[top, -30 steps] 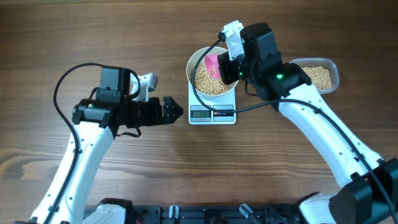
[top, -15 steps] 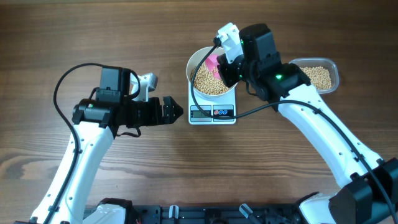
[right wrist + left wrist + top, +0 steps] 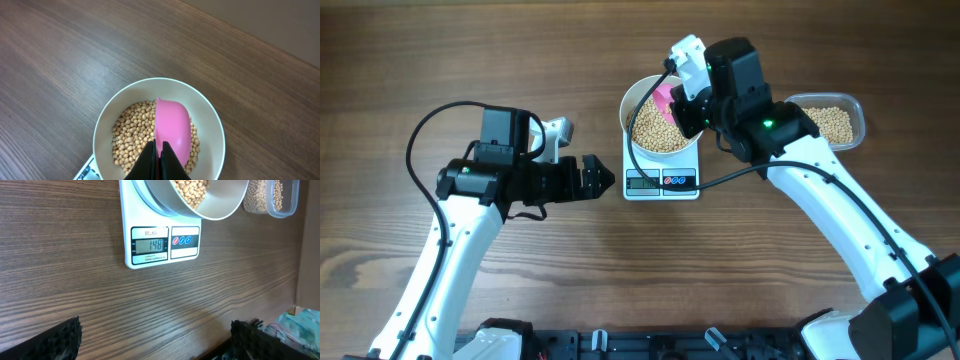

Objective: Scoop item into bowl and weigh 150g on scale

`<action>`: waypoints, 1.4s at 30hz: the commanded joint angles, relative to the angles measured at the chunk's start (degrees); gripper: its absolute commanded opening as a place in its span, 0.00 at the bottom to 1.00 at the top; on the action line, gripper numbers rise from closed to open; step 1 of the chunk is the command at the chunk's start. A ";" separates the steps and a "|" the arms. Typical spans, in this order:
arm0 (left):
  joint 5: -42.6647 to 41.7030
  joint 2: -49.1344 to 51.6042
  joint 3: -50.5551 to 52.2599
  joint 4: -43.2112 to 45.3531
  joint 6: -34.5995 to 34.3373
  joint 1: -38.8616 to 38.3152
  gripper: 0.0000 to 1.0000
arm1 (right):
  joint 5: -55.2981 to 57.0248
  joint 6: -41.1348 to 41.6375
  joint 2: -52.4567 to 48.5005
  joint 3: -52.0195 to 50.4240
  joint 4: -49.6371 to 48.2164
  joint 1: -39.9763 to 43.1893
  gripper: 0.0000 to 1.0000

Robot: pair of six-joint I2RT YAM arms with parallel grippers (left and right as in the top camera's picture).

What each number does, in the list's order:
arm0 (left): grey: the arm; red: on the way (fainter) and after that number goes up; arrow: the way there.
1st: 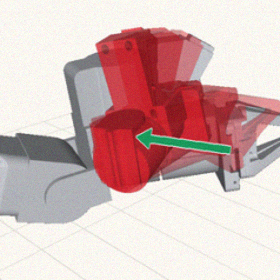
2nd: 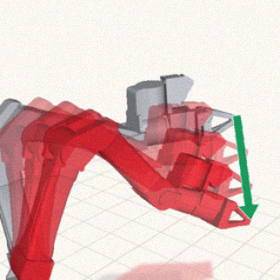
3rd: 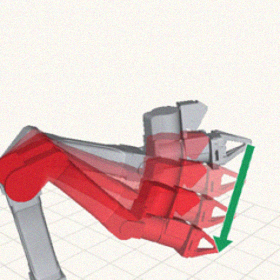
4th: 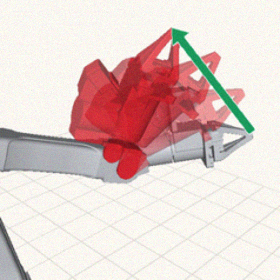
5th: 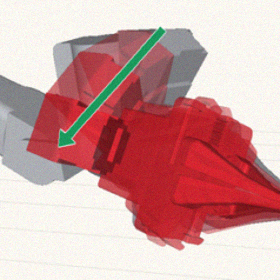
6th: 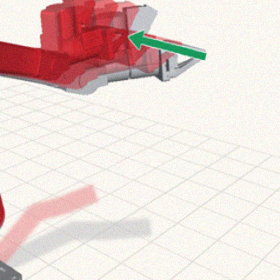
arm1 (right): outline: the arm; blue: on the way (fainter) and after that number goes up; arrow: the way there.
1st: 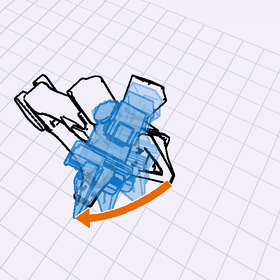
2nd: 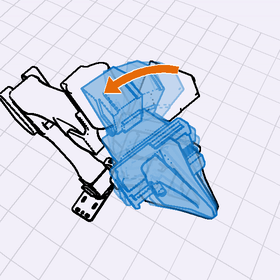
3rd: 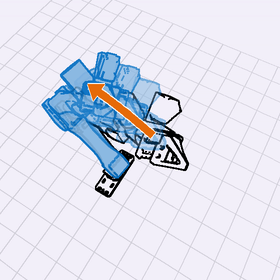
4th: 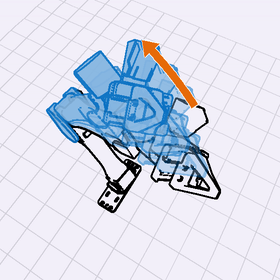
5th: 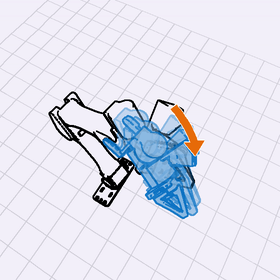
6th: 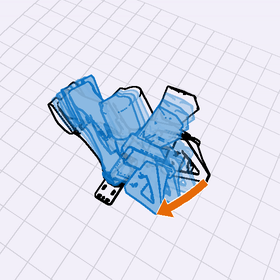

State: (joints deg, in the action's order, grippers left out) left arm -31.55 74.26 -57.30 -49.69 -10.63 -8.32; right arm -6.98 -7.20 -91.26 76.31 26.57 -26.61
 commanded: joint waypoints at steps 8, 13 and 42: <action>-0.70 -0.09 -1.18 0.17 -0.13 -0.20 1.00 | -3.93 12.50 1.64 0.28 -0.35 -0.42 0.04; -0.70 -0.09 -1.18 0.17 -0.13 -0.22 1.00 | -3.91 13.40 1.64 0.28 -0.44 -0.33 0.04; -0.70 -0.09 -1.18 0.17 -0.13 -0.22 1.00 | -18.84 23.21 9.38 0.31 -5.20 21.75 0.04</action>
State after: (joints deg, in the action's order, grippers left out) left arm -31.55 74.26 -57.30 -49.69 -10.63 -8.32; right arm -21.23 14.79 -85.73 76.31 20.95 -11.49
